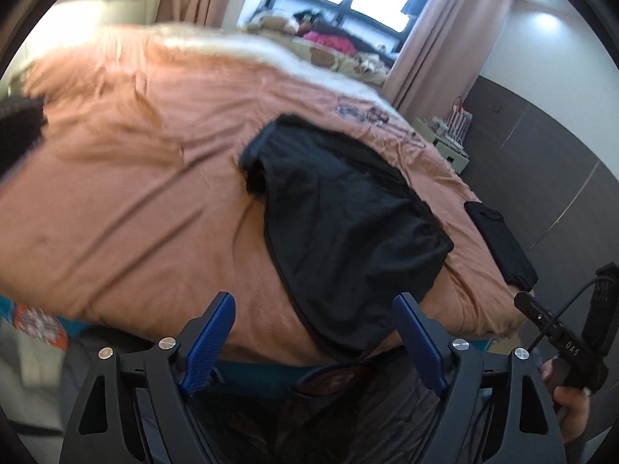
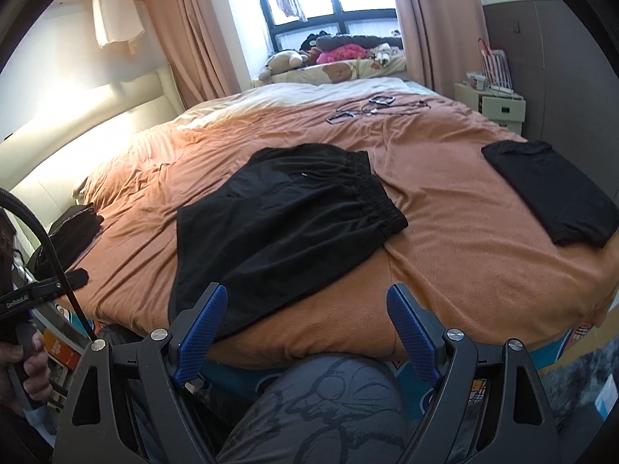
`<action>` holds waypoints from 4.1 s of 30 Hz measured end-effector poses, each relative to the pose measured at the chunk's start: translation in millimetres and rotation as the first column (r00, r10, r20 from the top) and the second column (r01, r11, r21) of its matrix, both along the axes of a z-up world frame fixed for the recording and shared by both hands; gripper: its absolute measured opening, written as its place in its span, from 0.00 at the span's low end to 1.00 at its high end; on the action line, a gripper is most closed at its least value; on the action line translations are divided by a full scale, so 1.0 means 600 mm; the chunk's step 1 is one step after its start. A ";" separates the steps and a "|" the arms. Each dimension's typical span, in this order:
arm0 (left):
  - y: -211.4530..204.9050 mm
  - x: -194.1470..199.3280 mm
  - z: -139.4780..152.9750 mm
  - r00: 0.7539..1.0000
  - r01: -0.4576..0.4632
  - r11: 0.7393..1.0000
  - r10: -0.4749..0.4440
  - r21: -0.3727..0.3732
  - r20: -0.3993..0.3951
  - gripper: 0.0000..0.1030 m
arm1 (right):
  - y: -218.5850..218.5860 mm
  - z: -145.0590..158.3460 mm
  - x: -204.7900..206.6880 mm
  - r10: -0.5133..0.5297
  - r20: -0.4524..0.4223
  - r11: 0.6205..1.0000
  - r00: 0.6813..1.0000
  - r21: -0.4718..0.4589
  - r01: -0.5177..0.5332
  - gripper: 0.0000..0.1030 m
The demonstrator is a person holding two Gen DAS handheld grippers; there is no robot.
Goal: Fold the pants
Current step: 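Move both tools toward the black pants, lowering toward the waistband and leg, then grasp the pants leg with the left tool while the right tool grasps the waistband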
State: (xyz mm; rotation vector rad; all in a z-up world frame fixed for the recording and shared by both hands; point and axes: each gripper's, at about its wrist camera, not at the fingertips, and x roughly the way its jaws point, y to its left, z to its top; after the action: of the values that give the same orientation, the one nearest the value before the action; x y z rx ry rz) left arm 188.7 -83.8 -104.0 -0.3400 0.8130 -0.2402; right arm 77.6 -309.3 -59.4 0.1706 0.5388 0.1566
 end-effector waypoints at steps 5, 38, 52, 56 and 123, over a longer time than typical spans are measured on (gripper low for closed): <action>-0.009 0.026 -0.041 0.995 -0.004 0.996 -0.006 -0.090 -0.104 0.74 | -0.013 -0.008 0.011 0.004 -0.021 1.000 1.000 0.031 -0.003 0.82; -0.077 0.057 -0.196 0.914 -0.122 0.909 -0.054 -0.400 -0.402 0.49 | -0.070 -0.051 0.068 0.009 -0.108 0.994 0.994 0.108 0.003 0.82; -0.058 0.070 -0.175 0.932 -0.170 0.899 0.014 -0.402 -0.363 0.38 | -0.066 -0.050 0.088 0.021 -0.126 0.990 0.992 0.139 -0.004 0.82; -0.063 0.070 -0.170 0.932 -0.160 0.905 0.007 -0.394 -0.363 0.06 | -0.073 -0.052 0.107 0.029 -0.144 0.984 0.989 0.180 -0.003 0.81; 0.056 0.463 0.110 0.996 -0.069 0.894 0.084 -0.442 0.014 0.04 | -0.072 0.030 0.505 -0.037 -0.152 0.853 0.988 0.510 0.111 0.04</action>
State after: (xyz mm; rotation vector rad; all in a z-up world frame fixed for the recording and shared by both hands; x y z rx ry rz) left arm 466.3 -50.3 -38.2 -0.7937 0.7054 -0.3562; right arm 380.4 -352.5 -41.2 0.7360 0.6177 0.2138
